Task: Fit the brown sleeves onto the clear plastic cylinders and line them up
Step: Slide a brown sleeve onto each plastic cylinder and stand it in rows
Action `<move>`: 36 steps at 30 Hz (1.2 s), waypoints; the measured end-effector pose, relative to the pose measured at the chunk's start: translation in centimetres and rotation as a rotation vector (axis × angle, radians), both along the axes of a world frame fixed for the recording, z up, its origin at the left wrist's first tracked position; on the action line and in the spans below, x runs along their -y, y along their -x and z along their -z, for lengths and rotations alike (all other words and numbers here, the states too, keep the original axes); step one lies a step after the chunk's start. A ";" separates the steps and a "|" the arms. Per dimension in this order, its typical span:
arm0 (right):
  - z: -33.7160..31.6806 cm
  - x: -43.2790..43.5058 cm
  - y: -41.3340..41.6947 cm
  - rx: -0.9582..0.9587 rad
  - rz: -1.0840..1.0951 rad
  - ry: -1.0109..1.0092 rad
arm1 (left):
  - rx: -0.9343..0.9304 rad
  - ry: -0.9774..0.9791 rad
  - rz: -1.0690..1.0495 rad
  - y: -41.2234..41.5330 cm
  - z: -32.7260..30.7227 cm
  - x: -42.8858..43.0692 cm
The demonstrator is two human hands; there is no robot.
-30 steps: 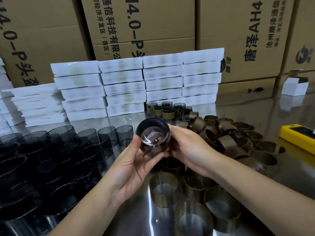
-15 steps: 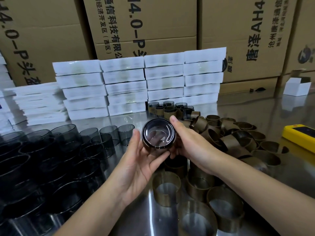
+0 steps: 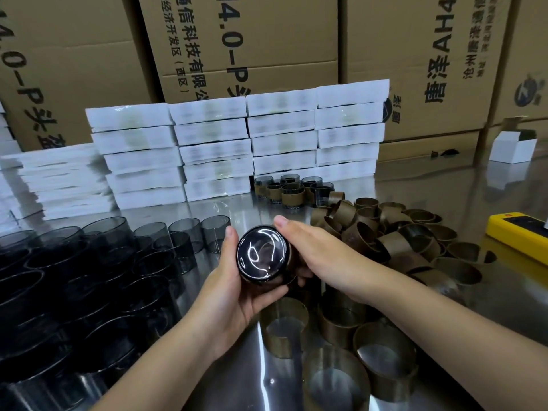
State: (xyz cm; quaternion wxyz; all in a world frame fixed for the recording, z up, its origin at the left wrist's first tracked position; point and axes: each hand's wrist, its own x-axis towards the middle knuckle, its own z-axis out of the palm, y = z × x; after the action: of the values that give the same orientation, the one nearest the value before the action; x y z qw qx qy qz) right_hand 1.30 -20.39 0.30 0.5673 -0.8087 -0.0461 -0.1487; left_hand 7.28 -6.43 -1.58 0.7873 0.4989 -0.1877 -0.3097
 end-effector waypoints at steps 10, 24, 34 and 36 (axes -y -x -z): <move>0.5 0.0 0.0 0.004 0.103 0.142 | 0.107 -0.014 -0.191 0.2 0.3 0.6; 0.0 -0.6 0.2 -0.003 0.127 0.185 | 0.182 -0.003 -0.253 -0.2 0.6 0.6; -1.8 0.3 0.9 0.023 0.063 0.014 | 0.259 -0.017 -0.380 -1.0 0.8 1.0; -3.0 1.2 0.6 0.083 0.107 0.010 | 0.349 -0.087 -0.468 -1.5 1.1 1.4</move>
State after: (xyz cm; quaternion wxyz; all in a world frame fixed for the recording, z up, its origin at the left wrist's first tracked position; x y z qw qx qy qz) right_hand 0.75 -21.56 3.31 0.5521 -0.8059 -0.0270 -0.2121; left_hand 8.73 -7.87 -2.66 0.7711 0.6077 -0.1865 -0.0370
